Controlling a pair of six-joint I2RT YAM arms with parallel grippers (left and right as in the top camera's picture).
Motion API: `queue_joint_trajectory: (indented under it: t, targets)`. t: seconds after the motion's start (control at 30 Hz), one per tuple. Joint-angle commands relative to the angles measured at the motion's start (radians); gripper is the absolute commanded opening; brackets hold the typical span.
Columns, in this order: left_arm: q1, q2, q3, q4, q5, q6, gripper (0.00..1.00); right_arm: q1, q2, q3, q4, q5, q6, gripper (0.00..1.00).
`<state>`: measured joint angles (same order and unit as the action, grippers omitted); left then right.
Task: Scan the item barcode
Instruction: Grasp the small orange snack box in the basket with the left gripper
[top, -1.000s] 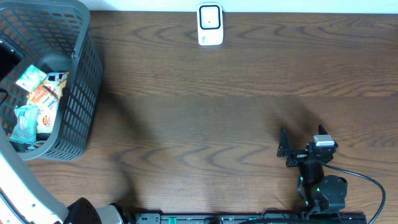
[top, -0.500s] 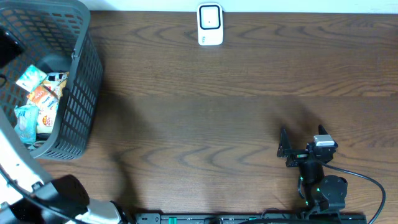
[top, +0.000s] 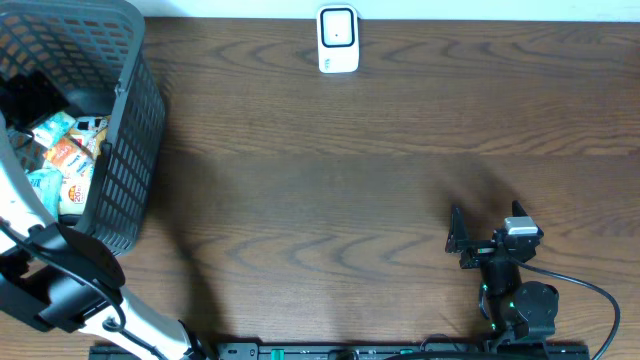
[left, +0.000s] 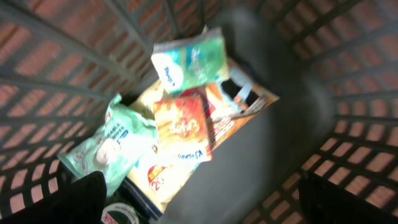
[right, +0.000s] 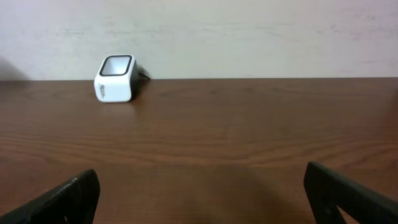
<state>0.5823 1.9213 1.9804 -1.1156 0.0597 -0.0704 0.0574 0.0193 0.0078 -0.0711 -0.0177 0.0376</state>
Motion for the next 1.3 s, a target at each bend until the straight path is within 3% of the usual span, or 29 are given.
queue_joint_trajectory:
  t: [0.0,0.3,0.9,1.27]
  targets:
    - [0.002,0.035,-0.048,-0.002,-0.047,0.013,0.96,-0.006,-0.001,-0.003,-0.004,0.008,-0.001,0.99]
    - [0.001,0.056,-0.134,0.099,-0.047,-0.028,0.96,-0.006,-0.001,-0.003,-0.004,0.008,-0.001,0.99]
    - [0.001,0.077,-0.158,0.139,-0.056,-0.047,0.96,-0.006,-0.001,-0.003,-0.004,0.008,-0.001,0.99]
    - [-0.008,0.102,-0.158,0.171,-0.159,-0.047,0.96,-0.006,-0.001,-0.003,-0.004,0.008,-0.001,0.99]
